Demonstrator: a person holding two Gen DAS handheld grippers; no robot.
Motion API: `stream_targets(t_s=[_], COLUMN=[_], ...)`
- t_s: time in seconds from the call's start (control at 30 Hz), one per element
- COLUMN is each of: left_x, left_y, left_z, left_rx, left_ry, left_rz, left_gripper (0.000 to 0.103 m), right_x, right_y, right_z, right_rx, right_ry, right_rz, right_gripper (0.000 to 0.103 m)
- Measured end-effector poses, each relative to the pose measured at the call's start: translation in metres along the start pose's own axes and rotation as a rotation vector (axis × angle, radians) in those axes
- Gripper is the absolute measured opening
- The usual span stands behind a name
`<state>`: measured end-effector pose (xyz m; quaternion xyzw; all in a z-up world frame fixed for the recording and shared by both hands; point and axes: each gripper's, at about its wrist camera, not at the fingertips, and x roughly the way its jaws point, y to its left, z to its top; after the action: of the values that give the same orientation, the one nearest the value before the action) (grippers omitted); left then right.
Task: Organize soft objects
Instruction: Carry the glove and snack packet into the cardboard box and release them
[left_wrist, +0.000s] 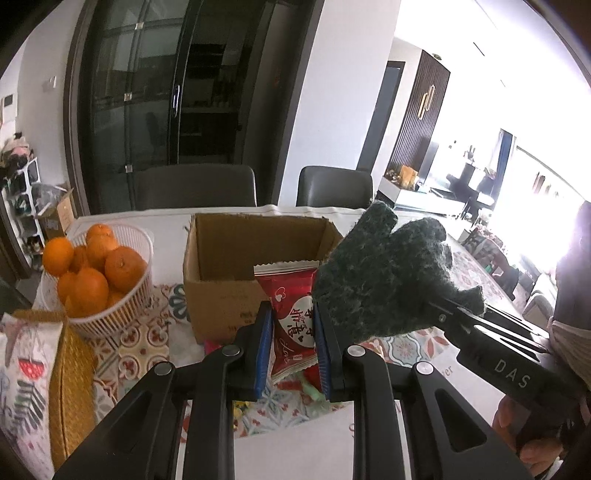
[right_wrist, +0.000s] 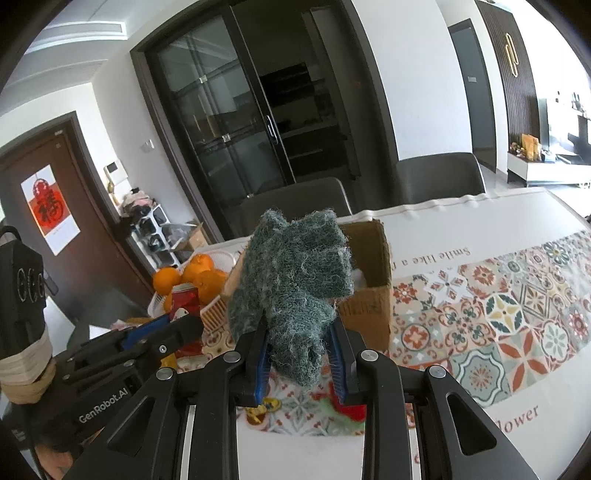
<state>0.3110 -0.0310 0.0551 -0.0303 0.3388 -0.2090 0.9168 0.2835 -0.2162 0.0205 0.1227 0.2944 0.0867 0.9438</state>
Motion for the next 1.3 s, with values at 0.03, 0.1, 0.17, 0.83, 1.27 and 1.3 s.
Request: stream_targets(t_s=[0.03,0.1,0.17,0.83,1.27,1.3], left_x=[0.001,0.004,0.007,0.072,0.13,0.135], left_y=[0.001,0.002,0.003,0.031,0.052,0.054], left_z=[0.003,0.01,0.015,0.056,0.058,0.058], left_rx=[0.005,0.016,0.024,0.041,0.053,0.054], left_ry=[-0.003,-0.009,-0.011,0.029,0.113,0.121], left_rz=[0.003,0.01,0.012,0.031,0.05,0.05], left_gripper=[0.023,0.023,0.023,0.023,0.023,0.023], right_x=[0.002,0.004,0.009,0.083,0.149,0.154], right_y=[0.0,0.0,0.0,-0.009,-0.023,-0.025], right_z=[0.003,0.009,0.015,0.064,0.059,0.058], right_rx=[-0.003,-0.005,-0.009,-0.004,0.018,0.022], right_ry=[-0.004,-0.012,-0.015,0.066,0.21,0.221], right_rz=[-0.001,0.0,0.001,-0.005,0.002,0.003], right_gripper=[0.028,0.028,0.028,0.028,0.028,0.028])
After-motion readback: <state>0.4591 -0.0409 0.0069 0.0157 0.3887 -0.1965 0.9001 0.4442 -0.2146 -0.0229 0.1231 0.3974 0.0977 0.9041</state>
